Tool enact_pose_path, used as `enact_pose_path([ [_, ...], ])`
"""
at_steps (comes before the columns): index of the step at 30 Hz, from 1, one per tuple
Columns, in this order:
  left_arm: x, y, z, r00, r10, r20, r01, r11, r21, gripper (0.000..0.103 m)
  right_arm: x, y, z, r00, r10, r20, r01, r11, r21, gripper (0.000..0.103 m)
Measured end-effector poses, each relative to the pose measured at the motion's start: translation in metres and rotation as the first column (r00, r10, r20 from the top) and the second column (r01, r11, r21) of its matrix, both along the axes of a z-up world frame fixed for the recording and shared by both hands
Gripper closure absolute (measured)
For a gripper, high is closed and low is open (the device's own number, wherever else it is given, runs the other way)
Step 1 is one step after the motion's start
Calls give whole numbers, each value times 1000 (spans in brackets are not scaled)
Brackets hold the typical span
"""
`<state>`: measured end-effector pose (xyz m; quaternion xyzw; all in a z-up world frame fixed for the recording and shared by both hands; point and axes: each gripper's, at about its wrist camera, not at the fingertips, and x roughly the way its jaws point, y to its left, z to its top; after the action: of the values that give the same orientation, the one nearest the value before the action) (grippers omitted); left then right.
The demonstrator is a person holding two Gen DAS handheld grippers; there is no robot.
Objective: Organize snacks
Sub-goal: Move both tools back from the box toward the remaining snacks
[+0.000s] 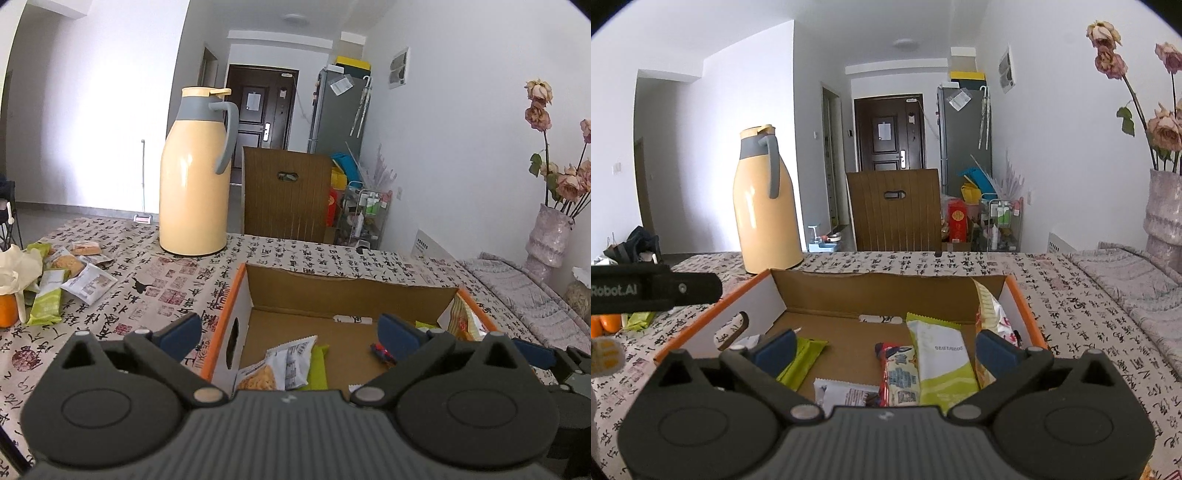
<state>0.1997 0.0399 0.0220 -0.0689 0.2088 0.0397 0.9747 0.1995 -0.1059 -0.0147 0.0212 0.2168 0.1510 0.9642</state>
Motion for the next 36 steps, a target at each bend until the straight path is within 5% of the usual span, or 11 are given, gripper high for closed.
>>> enact_pose_path([
  [17, -49, -11, 23, 1000, -10, 8, 10, 1000, -11, 0, -58, -8, 27, 999, 27, 23, -25, 995, -97, 0],
  [36, -99, -26, -35, 989, -69, -128, 70, 998, -1, 0, -132, -81, -14, 992, -85, -98, 75, 992, -98, 0],
])
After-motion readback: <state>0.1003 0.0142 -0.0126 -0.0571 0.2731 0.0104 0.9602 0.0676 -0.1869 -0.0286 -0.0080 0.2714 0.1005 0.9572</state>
